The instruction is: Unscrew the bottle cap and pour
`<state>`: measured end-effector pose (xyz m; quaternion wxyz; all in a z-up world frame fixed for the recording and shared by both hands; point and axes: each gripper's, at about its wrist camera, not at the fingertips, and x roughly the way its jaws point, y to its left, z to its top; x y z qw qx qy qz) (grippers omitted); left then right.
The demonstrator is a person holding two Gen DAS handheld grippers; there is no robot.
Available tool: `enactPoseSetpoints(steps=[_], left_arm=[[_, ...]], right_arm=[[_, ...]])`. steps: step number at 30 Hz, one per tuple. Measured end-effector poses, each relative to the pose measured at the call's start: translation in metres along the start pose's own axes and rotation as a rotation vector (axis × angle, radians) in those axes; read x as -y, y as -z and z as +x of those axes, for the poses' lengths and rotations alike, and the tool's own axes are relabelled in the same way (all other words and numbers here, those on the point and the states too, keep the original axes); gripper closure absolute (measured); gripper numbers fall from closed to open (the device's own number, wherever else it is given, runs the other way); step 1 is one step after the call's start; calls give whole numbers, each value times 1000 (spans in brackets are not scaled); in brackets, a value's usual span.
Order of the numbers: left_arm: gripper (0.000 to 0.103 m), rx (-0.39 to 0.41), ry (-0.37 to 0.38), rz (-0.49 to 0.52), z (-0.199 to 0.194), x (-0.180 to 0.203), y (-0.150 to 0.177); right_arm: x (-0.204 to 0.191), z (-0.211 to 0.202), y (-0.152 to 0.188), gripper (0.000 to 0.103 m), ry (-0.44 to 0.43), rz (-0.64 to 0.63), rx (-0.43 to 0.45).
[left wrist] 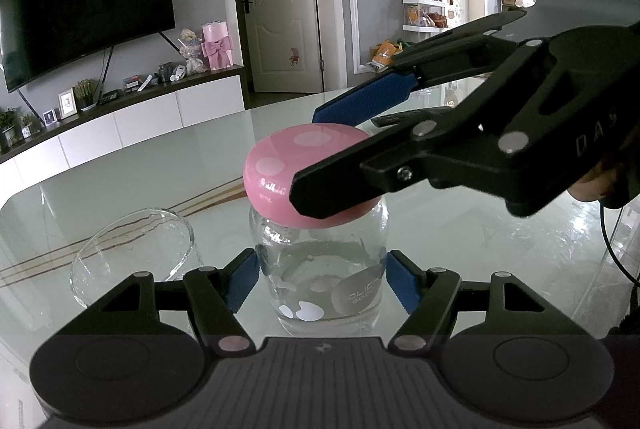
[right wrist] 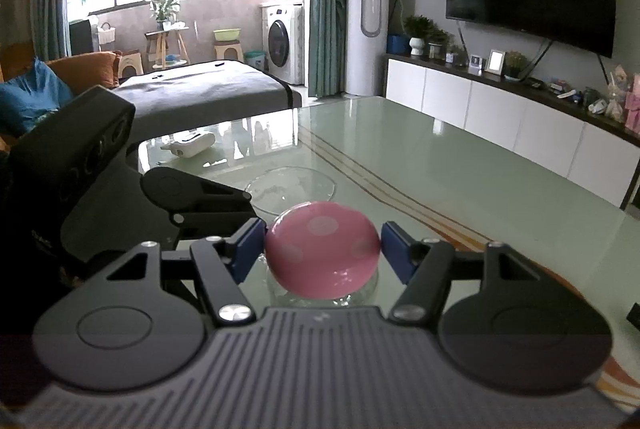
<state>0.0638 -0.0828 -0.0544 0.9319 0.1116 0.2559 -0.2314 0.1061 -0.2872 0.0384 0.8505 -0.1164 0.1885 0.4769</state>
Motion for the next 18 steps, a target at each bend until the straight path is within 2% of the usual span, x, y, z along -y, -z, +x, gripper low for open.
enactPoseSetpoints(steps=[6,8,18], left_arm=[[30,-1,-1,0,1,-2,0],[30,-1,-1,0,1,-3,0],[30,-2,0,-2,1,-4,-1]], right_arm=[[-8,-5,2,25,43,5,16],[-9,-9,2,24,62,20,29],[-38,-12,-9,24,313,141,53]])
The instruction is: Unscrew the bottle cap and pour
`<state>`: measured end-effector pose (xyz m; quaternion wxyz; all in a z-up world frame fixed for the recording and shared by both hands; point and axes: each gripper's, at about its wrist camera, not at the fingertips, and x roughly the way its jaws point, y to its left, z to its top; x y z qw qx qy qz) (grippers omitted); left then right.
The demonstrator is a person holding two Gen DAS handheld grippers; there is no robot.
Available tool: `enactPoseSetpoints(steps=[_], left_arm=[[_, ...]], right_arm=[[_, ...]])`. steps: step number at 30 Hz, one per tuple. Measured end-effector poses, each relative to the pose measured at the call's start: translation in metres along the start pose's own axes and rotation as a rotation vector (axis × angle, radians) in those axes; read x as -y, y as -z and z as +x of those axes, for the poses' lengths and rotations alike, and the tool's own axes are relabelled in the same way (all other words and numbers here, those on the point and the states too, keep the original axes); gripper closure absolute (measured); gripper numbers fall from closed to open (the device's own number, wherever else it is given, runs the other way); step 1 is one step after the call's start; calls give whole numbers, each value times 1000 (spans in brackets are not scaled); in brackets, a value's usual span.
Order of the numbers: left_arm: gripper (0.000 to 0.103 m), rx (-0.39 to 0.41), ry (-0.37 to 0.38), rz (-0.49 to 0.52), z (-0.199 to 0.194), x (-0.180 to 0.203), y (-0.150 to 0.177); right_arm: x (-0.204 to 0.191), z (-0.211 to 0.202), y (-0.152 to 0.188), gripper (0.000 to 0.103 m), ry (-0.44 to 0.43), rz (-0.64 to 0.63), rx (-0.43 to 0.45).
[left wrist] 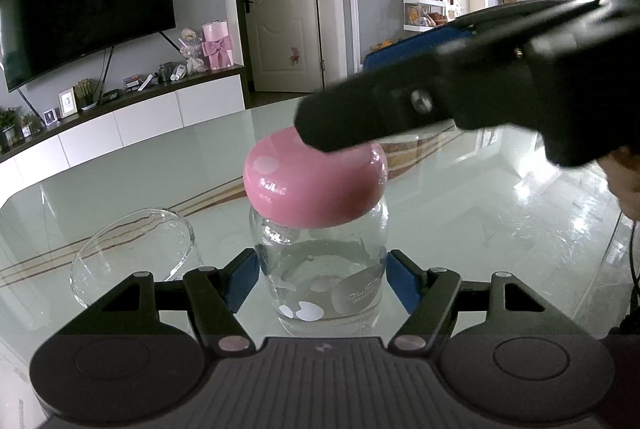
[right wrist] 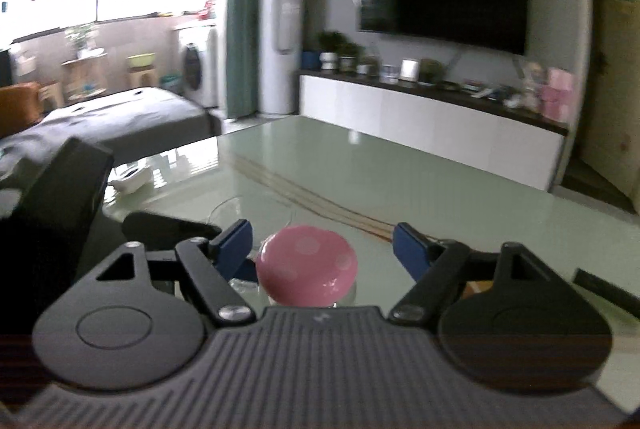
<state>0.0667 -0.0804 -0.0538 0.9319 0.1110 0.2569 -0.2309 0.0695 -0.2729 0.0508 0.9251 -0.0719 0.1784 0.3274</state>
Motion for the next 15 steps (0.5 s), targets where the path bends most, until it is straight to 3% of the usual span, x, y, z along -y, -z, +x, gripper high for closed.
enactPoseSetpoints(steps=[5,15], left_arm=[[30,0,0,-1,0,0,0],[30,0,-2,2,1,0,0]], right_arm=[[-15,9,5,24,97,9,-29],[-21,26,12,26,137,21,-82]])
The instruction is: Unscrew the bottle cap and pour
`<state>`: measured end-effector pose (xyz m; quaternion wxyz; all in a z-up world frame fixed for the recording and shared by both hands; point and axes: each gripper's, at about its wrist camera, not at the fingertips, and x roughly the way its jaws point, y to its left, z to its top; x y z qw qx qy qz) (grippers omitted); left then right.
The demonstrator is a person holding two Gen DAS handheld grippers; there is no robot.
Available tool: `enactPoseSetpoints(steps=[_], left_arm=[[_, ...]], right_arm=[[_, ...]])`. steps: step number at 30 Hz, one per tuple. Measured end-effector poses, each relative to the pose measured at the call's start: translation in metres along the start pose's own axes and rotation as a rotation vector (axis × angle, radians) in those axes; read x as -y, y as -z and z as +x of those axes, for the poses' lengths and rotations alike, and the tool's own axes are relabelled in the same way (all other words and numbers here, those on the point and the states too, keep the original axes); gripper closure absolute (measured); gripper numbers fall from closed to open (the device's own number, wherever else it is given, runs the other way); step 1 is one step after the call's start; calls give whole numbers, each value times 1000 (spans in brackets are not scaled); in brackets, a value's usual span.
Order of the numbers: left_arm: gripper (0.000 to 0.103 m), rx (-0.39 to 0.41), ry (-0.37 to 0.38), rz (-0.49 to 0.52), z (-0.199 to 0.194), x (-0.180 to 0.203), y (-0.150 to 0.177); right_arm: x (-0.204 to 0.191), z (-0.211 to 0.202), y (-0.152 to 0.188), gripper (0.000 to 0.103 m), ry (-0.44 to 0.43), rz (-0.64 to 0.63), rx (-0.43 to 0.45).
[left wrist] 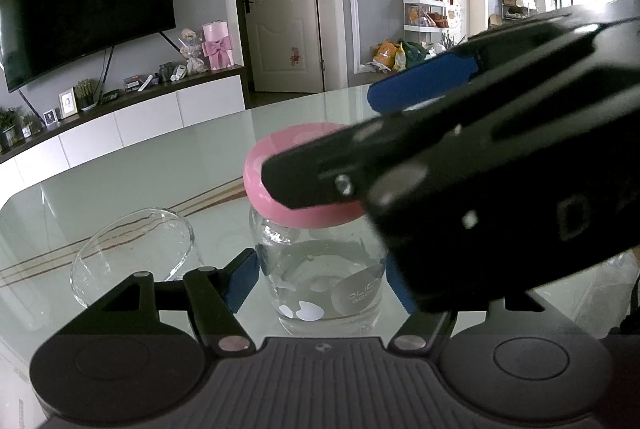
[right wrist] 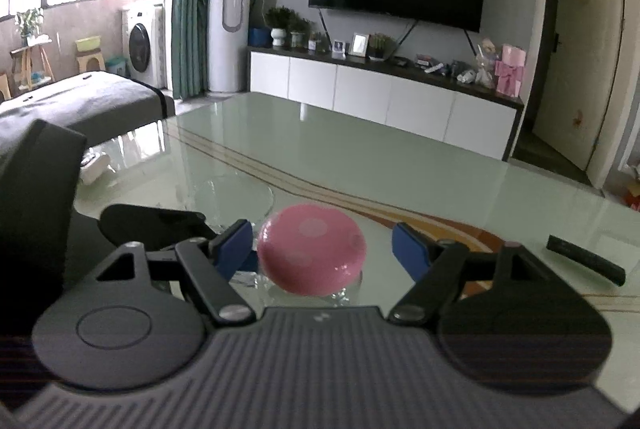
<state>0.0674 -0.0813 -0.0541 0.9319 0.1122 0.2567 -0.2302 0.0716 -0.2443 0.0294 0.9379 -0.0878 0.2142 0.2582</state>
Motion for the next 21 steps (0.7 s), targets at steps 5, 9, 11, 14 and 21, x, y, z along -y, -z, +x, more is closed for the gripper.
enactPoseSetpoints(steps=[5,9,11,14,21], left_arm=[[30,0,0,0,0,0,0],[30,0,0,0,1,0,0],[30,0,0,-1,1,0,0],[30,0,1,-1,1,0,0],[30,0,1,-3,1,0,-1]], right_arm=[[2,-1,2,31,-22,23,-10],[2,-2,0,41,-50,20,-15],[1,-2,-1,41,-56,3,-15],[2,-4,-1,42,-73,-13,-15],[12,-6,-2,42,-146,-43,-8]])
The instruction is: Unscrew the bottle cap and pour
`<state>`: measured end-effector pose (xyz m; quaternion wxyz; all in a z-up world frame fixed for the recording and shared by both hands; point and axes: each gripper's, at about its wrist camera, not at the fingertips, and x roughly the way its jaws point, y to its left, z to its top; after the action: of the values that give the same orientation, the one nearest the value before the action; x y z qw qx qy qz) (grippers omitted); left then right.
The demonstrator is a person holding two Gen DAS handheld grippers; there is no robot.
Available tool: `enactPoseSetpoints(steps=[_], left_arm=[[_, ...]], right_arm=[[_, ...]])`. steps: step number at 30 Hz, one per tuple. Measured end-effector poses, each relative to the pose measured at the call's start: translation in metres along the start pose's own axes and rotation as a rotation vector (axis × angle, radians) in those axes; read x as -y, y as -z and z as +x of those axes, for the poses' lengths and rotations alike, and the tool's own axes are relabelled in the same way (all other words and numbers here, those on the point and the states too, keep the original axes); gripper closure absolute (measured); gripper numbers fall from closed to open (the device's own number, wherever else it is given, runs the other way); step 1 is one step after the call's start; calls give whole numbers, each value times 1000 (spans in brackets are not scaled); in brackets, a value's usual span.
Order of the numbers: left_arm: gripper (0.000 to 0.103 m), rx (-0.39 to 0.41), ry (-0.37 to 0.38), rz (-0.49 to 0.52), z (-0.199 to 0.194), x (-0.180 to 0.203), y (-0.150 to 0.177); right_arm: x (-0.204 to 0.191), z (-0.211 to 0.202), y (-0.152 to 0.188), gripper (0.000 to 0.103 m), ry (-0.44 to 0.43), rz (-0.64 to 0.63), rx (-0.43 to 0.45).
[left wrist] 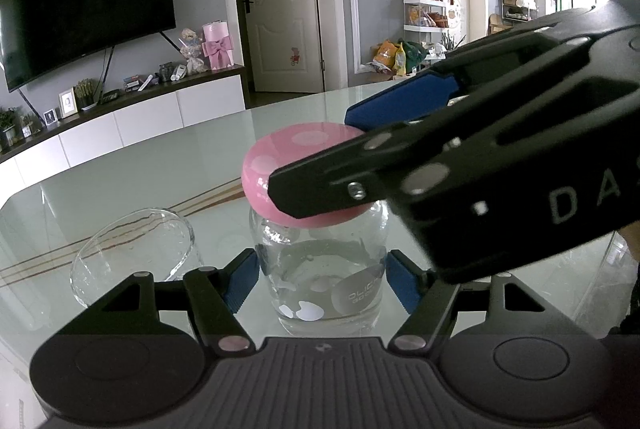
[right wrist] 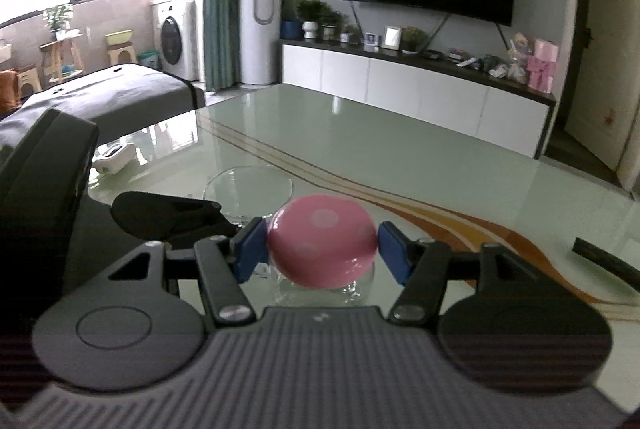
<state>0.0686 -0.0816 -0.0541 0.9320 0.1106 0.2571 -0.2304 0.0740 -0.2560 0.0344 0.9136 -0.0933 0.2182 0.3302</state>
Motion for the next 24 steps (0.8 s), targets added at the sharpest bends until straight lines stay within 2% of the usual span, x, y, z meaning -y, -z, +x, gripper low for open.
enactPoseSetpoints(steps=[7,24], left_arm=[[30,0,0,1,0,-1,0],[30,-1,-4,5,0,2,2]], right_arm=[[19,-3,-1,42,-108,-17,3],[41,-4,-8,42,-266,-82,-8]])
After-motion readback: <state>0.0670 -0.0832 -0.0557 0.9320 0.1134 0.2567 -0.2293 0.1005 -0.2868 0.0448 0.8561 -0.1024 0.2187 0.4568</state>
